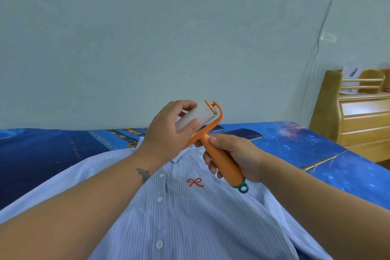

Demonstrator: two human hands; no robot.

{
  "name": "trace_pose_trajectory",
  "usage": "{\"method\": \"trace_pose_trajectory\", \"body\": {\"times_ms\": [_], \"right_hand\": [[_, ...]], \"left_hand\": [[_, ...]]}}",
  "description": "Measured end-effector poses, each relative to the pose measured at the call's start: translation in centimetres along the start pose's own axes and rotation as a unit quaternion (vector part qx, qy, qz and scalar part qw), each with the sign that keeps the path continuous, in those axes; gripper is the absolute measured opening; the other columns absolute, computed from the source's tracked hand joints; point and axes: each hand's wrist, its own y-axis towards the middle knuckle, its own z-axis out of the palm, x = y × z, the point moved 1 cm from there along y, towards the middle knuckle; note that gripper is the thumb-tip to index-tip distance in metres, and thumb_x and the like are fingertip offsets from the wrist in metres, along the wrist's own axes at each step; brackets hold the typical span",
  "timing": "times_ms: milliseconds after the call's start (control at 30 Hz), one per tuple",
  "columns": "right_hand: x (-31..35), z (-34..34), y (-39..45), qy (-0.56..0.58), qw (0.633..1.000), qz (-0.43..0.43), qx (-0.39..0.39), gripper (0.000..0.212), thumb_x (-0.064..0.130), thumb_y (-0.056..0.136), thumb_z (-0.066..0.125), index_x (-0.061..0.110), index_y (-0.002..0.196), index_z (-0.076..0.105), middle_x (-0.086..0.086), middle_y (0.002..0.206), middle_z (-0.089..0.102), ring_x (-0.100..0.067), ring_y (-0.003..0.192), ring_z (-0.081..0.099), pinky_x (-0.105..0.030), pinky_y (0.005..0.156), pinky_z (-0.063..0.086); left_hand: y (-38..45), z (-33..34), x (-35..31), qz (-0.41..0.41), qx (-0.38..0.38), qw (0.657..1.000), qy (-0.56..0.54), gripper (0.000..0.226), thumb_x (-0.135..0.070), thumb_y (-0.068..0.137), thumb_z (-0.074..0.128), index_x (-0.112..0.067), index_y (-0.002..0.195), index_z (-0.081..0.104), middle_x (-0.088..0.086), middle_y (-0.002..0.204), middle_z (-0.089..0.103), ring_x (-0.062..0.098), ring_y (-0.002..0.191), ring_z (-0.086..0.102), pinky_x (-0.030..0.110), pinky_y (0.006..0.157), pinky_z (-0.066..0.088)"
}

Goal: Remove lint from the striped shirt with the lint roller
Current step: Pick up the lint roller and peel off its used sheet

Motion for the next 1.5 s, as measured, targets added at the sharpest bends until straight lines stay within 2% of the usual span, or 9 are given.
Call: {"method": "trace_pose_trajectory", "body": {"times_ms": [67,267,400,467,667,1100,1267,1400,1500], "right_hand": [[0.1,0.3,-0.2,-0.007,1.0,-0.002,-0.002,0.037,0.034,0.1,0.041,0.009,0.119,0.061,-0.01,0.083,0.064,-0.022,0.067,0.061,-0.033,0.058,0.05],[0.4,1.2,-0.6,-0.02,1.0,-0.004,-0.004,0.034,0.03,0.102,0.04,0.009,0.115,0.063,-0.01,0.08,0.064,-0.022,0.064,0.06,-0.031,0.056,0.05],[0.4,1.8,-0.7,-0.035,0.999,0.0,-0.021,0.032,0.028,0.102,0.04,0.01,0.112,0.064,-0.01,0.079,0.065,-0.022,0.064,0.06,-0.031,0.056,0.049],[0.3,2.2,-0.7,-0.048,0.998,0.003,-0.032,0.031,0.028,0.102,0.04,0.011,0.111,0.064,-0.009,0.078,0.065,-0.021,0.063,0.06,-0.031,0.056,0.049],[0.4,3.1,-0.6,-0.072,0.996,0.011,-0.053,0.029,0.028,0.102,0.041,0.011,0.112,0.063,-0.01,0.079,0.065,-0.022,0.064,0.061,-0.031,0.056,0.05],[-0.1,3.9,-0.1,-0.159,0.98,0.02,-0.114,0.026,0.034,0.101,0.041,0.021,0.103,0.064,-0.006,0.079,0.068,-0.018,0.064,0.063,-0.032,0.06,0.052],[-0.2,3.8,0.0,-0.165,0.98,0.027,-0.113,0.026,0.037,0.1,0.042,0.023,0.103,0.064,-0.006,0.081,0.069,-0.017,0.064,0.064,-0.031,0.06,0.053],[-0.2,3.6,-0.1,-0.16,0.98,0.031,-0.115,0.026,0.035,0.101,0.041,0.022,0.103,0.064,-0.007,0.082,0.069,-0.017,0.064,0.064,-0.031,0.061,0.053],[-0.3,3.3,-0.1,-0.156,0.981,0.034,-0.113,0.027,0.035,0.101,0.042,0.021,0.105,0.064,-0.009,0.084,0.069,-0.019,0.066,0.063,-0.033,0.062,0.052]], "left_hand": [[-0.2,-0.4,0.0,-0.007,0.01,1.0,-0.009,0.026,-0.027,0.091,0.057,-0.026,0.117,0.057,-0.019,0.107,0.059,-0.009,0.098,0.052,-0.005,0.077,0.03],[-0.6,-1.3,0.2,-0.028,0.017,0.999,-0.013,0.025,-0.034,0.094,0.046,-0.029,0.116,0.057,-0.028,0.101,0.058,-0.024,0.096,0.049,-0.004,0.073,0.035],[-0.8,-1.7,0.0,-0.001,-0.021,1.0,0.012,0.024,-0.022,0.092,0.054,-0.021,0.115,0.06,-0.011,0.109,0.061,-0.007,0.097,0.053,-0.003,0.077,0.033],[-0.8,-1.9,-0.4,0.031,-0.048,0.998,0.029,0.019,-0.016,0.09,0.059,-0.018,0.109,0.062,-0.005,0.104,0.061,0.0,0.093,0.054,0.0,0.077,0.033],[-1.0,-2.1,-1.2,0.044,-0.048,0.997,0.038,0.018,-0.026,0.082,0.072,-0.018,0.095,0.064,-0.009,0.093,0.06,-0.001,0.089,0.054,0.002,0.073,0.033],[-1.5,-2.2,-0.7,0.028,-0.049,0.995,0.082,0.003,-0.02,0.089,0.061,-0.019,0.091,0.062,-0.01,0.091,0.06,0.002,0.085,0.056,0.018,0.066,0.039],[-1.4,-2.0,-0.6,0.036,-0.038,0.993,0.105,0.005,-0.019,0.093,0.054,-0.015,0.092,0.057,-0.004,0.093,0.054,0.013,0.086,0.053,0.03,0.07,0.046],[-1.2,-1.9,-0.3,-0.002,-0.055,0.996,0.07,0.006,-0.015,0.095,0.049,-0.017,0.09,0.052,0.001,0.096,0.056,0.016,0.085,0.052,0.024,0.071,0.038],[-1.0,-2.0,0.1,-0.037,-0.067,0.996,0.034,0.01,-0.013,0.096,0.047,-0.019,0.088,0.049,0.0,0.099,0.062,0.015,0.087,0.055,0.01,0.067,0.036]]}}
